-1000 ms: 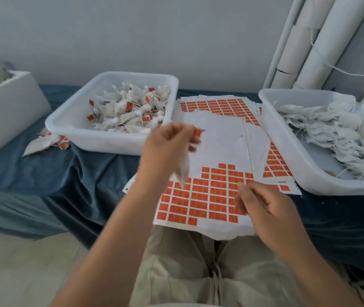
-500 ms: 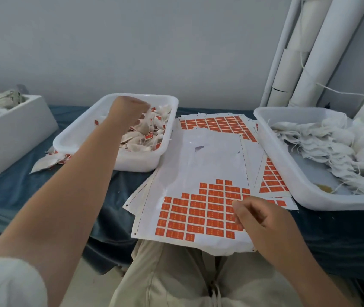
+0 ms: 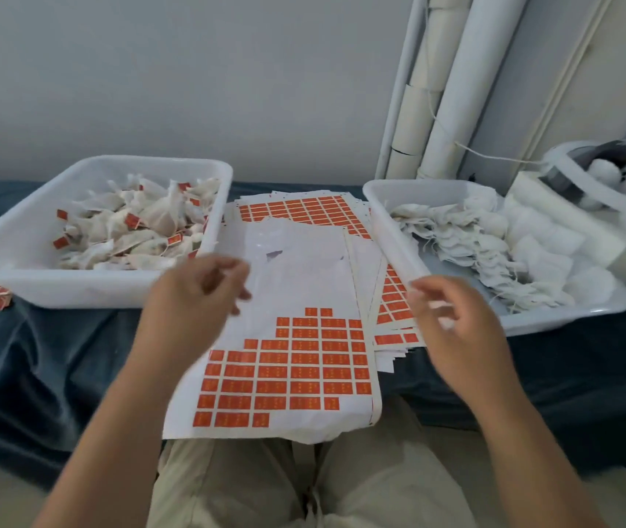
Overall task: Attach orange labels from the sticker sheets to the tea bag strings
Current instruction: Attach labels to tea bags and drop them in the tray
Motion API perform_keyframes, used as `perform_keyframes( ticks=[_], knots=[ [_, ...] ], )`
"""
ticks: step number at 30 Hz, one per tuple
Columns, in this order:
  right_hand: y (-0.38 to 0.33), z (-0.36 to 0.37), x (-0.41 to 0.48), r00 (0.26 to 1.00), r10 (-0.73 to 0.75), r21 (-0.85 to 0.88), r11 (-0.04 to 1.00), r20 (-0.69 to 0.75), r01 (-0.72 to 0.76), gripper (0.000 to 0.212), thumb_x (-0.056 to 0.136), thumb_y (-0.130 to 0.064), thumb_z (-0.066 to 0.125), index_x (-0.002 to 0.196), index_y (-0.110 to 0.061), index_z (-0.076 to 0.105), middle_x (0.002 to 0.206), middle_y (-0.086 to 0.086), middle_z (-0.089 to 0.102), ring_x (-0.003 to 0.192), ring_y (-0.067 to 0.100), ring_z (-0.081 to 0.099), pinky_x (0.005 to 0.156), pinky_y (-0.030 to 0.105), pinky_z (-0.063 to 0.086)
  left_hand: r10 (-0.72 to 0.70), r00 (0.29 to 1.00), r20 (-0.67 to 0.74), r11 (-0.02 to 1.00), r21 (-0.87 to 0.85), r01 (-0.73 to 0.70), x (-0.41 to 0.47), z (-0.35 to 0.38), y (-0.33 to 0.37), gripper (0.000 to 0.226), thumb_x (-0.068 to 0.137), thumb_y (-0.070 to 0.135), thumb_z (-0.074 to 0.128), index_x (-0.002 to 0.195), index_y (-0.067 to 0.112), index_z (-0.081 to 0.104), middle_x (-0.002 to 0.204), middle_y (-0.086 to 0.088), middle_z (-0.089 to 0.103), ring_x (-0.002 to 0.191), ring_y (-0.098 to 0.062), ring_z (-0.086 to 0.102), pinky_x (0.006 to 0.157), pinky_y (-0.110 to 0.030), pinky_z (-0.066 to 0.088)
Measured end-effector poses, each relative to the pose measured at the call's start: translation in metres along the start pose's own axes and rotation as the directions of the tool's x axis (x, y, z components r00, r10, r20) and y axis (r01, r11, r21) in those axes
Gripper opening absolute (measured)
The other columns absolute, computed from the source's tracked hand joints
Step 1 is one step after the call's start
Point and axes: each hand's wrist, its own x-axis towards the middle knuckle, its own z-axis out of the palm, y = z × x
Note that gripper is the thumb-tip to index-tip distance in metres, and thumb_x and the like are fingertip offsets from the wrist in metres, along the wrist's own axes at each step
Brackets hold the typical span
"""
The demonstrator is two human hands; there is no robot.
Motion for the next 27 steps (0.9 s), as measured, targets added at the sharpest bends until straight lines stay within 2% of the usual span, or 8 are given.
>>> perform_keyframes(
  ticks=[3, 6, 8, 11, 16, 18, 21, 27],
  knots=[
    [0.029, -0.027, 0.047, 0.996, -0.029, -0.199, 0.98, -0.089, 0.011, 0.024, 0.104, -0.037, 0.056, 0.12, -0.028, 0.07, 0.12, -0.011, 0.06, 0.112, 0.005, 0.059, 0.098, 0.034, 0.05, -0.028, 0.995, 0.091, 0.999, -0.037, 0.031, -0.032, 0.018, -0.003, 0.007, 0.098, 0.046, 0.062, 0.098, 0.045, 0.069, 0.077, 0.026, 0.073, 0.071, 0.002, 0.071, 0.056, -0.017, 0.053],
    [0.056, -0.048, 0.106, 0.971, 0.163, -0.493, 0.868, 0.174, -0.057, 0.027, 0.105, -0.029, 0.057, 0.125, -0.022, 0.073, 0.139, 0.002, 0.06, 0.129, 0.021, 0.056, 0.109, 0.039, 0.043, -0.053, 0.991, 0.121, 0.995, -0.073, 0.063, -0.047, 0.029, -0.005, 0.015, 0.096, 0.05, 0.06, 0.092, 0.042, 0.072, 0.076, 0.026, 0.073, 0.074, 0.004, 0.071, 0.061, -0.017, 0.05],
    [0.062, -0.048, 0.135, 0.881, 0.331, -0.599, 0.798, 0.339, -0.069, 0.025, 0.106, -0.031, 0.057, 0.121, -0.021, 0.074, 0.136, 0.003, 0.066, 0.118, 0.022, 0.062, 0.096, 0.037, 0.049, -0.06, 0.988, 0.146, 0.987, -0.138, 0.08, -0.054, 0.033, -0.003, 0.028, 0.087, 0.061, 0.055, 0.088, 0.04, 0.073, 0.076, 0.024, 0.074, 0.074, 0.003, 0.071, 0.058, -0.012, 0.048],
    [0.066, -0.036, 0.156, 0.78, 0.483, -0.547, 0.808, 0.398, -0.222, 0.013, 0.103, -0.029, 0.065, 0.111, -0.02, 0.072, 0.111, 0.004, 0.073, 0.093, 0.017, 0.068, 0.07, 0.031, 0.053, -0.066, 0.981, 0.185, 0.968, -0.228, 0.109, -0.06, 0.037, -0.002, 0.041, 0.075, 0.067, 0.052, 0.083, 0.035, 0.075, 0.074, 0.018, 0.074, 0.073, 0.0, 0.072, 0.053, -0.006, 0.048],
    [0.06, -0.038, 0.157, 0.544, 0.631, -0.566, 0.764, 0.553, -0.31, 0.013, 0.092, -0.014, 0.076, 0.105, -0.011, 0.078, 0.092, 0.006, 0.082, 0.074, 0.017, 0.077, 0.069, 0.031, 0.063, -0.089, 0.964, 0.249, 0.946, -0.282, 0.161, -0.065, 0.048, -0.004, 0.035, 0.075, 0.063, 0.058, 0.08, 0.032, 0.076, 0.077, 0.018, 0.076, 0.074, -0.003, 0.074, 0.057, -0.001, 0.046],
    [0.057, -0.037, 0.152, 0.562, 0.608, -0.619, 0.759, 0.561, -0.203, 0.01, 0.091, -0.013, 0.075, 0.098, -0.018, 0.081, 0.086, -0.002, 0.082, 0.071, 0.01, 0.077, 0.066, 0.025, 0.061, -0.088, 0.958, 0.273, 0.947, -0.276, 0.165, -0.066, 0.051, -0.004, 0.035, 0.075, 0.062, 0.059, 0.079, 0.032, 0.076, 0.077, 0.019, 0.076, 0.075, -0.003, 0.074, 0.059, 0.001, 0.045],
    [0.054, -0.039, 0.143, 0.684, 0.517, -0.661, 0.748, 0.515, -0.068, 0.012, 0.092, -0.017, 0.075, 0.085, -0.027, 0.079, 0.076, -0.01, 0.079, 0.066, 0.004, 0.073, 0.058, 0.019, 0.054, -0.082, 0.95, 0.3, 0.949, -0.268, 0.167, -0.067, 0.053, -0.003, 0.037, 0.074, 0.063, 0.058, 0.08, 0.031, 0.075, 0.078, 0.02, 0.076, 0.077, -0.002, 0.074, 0.058, 0.001, 0.046],
    [0.047, -0.074, 0.137, 0.848, 0.386, -0.468, 0.862, 0.362, -0.193, 0.009, 0.094, -0.015, 0.075, 0.094, -0.024, 0.077, 0.087, 0.0, 0.078, 0.071, 0.013, 0.071, 0.066, 0.027, 0.056, -0.081, 0.946, 0.314, 0.947, -0.273, 0.171, -0.068, 0.057, -0.003, 0.036, 0.075, 0.062, 0.059, 0.081, 0.031, 0.076, 0.079, 0.022, 0.076, 0.081, -0.001, 0.074, 0.058, 0.0, 0.046]
  ],
)
